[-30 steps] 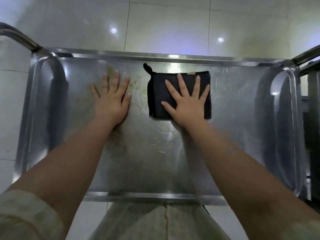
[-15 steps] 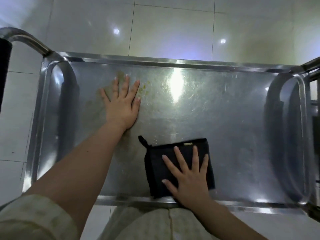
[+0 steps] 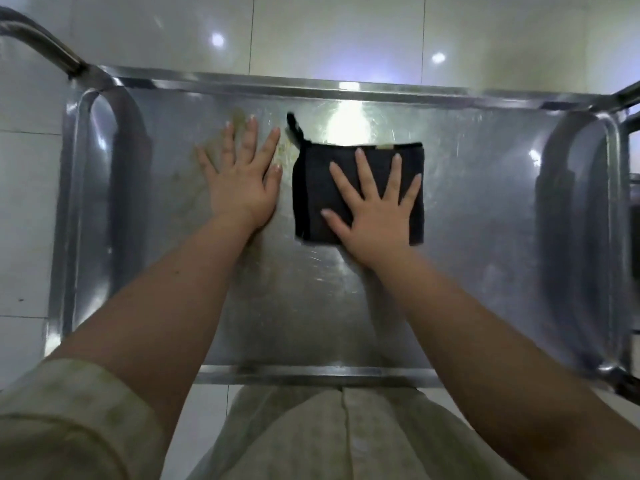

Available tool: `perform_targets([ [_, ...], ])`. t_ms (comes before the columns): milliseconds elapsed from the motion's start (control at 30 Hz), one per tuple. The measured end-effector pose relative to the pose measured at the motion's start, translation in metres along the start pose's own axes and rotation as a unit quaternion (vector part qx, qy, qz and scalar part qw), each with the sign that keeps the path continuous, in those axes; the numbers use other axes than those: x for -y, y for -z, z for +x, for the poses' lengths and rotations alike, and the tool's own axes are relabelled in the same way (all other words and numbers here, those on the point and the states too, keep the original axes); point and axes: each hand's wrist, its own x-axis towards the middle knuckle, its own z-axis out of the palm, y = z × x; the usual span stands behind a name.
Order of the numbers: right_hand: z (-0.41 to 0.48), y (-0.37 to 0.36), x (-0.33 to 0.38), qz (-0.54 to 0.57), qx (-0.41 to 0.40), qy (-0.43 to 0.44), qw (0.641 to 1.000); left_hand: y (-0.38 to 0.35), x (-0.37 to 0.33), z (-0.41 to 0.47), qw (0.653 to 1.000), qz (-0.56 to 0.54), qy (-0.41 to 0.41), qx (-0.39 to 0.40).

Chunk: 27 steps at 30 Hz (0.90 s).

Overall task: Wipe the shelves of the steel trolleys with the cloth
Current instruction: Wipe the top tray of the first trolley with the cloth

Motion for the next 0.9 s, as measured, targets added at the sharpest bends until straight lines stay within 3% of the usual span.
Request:
perform_targets([
  [133,-0.140,-0.034,0.017,0.002,0.004,0.065,0.998,0.002,-0.001,0.000,1.000,-0.002,0.003,0.003],
  [233,-0.171,-0.040,0.021,0.000,0.037,0.083,0.996,0.002,-0.002,-0.001,1.000,-0.009,0.003,0.001],
  [367,-0.093,-0.019,0.016,-0.003,-0.012,0.046,0.999,0.005,-0.002,-0.001,1.000,0.000,-0.002,0.004],
  [533,0.065,0.017,-0.003,0.005,0.001,-0.054,0.999,0.006,-0.003,-0.002,1.000,0.016,-0.003,-0.001],
  [633,0.087,0.019,-0.003,-0.002,-0.008,-0.058,0.998,0.007,-0.003,-0.002,1.000,0.022,0.002,-0.003],
  [733,0.040,0.008,0.000,-0.003,-0.025,-0.016,1.000,0.007,-0.006,-0.003,0.999,0.033,0.003,0.002],
  [900,-0.124,-0.031,0.023,0.019,-0.031,0.073,0.997,0.010,-0.008,-0.004,1.000,0.025,0.016,0.005],
])
